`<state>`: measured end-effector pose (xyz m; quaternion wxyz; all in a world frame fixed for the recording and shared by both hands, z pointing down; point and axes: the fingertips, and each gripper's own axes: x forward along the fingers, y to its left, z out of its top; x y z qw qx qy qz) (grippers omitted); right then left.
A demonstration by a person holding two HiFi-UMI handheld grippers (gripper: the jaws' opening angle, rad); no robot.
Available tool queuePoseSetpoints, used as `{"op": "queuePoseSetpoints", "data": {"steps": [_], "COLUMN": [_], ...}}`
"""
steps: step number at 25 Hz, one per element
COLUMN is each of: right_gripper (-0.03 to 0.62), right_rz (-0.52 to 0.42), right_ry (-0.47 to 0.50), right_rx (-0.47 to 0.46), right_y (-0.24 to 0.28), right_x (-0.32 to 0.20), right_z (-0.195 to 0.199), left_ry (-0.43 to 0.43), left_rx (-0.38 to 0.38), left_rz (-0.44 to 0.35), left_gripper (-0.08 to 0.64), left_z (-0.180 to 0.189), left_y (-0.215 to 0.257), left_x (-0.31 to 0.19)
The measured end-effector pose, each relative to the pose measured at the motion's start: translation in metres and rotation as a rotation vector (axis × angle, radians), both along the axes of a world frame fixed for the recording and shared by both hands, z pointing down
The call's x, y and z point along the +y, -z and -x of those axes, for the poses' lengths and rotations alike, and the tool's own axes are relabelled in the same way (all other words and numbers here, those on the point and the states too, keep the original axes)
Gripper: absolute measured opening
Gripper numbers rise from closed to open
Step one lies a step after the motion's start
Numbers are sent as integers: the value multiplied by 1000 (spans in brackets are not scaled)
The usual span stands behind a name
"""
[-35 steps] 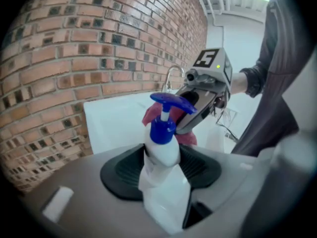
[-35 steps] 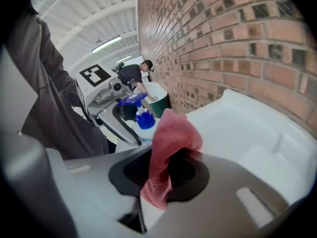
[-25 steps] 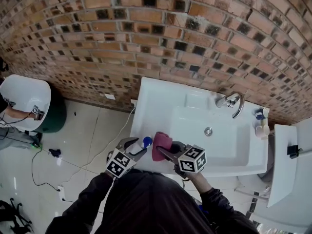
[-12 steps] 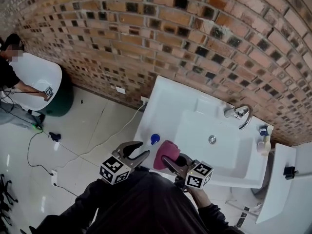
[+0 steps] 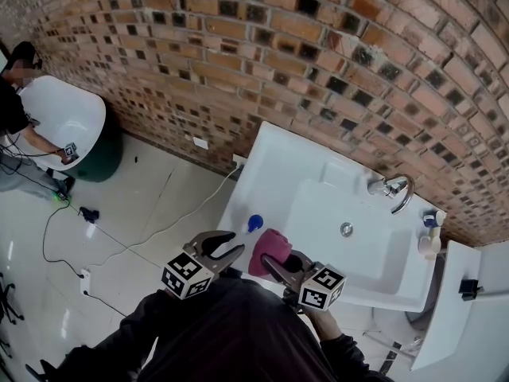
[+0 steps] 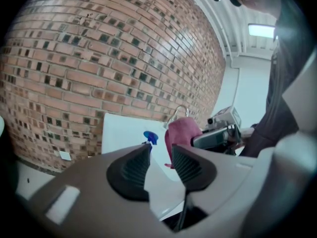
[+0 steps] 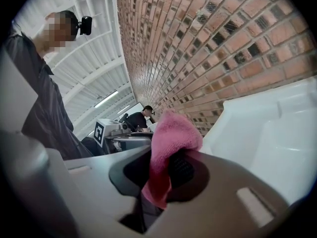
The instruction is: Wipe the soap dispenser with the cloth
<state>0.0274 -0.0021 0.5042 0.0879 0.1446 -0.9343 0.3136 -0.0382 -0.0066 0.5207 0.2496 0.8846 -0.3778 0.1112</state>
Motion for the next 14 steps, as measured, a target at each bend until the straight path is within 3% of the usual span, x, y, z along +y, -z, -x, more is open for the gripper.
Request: {"op": "queuePoseSetpoints", "data": {"steps": [14], "right_gripper": [66], "right_rz": [-12], "right_ry": [26], "right_rx": [39], "right_y": [-6], "right_x": [5], "right_z": [1], "left_ry": [0], "left_rx": [12], "left_rz": [18], "left_gripper": [127], "left_z": [-2], "left_y": [-1], "left_x": [3]}}
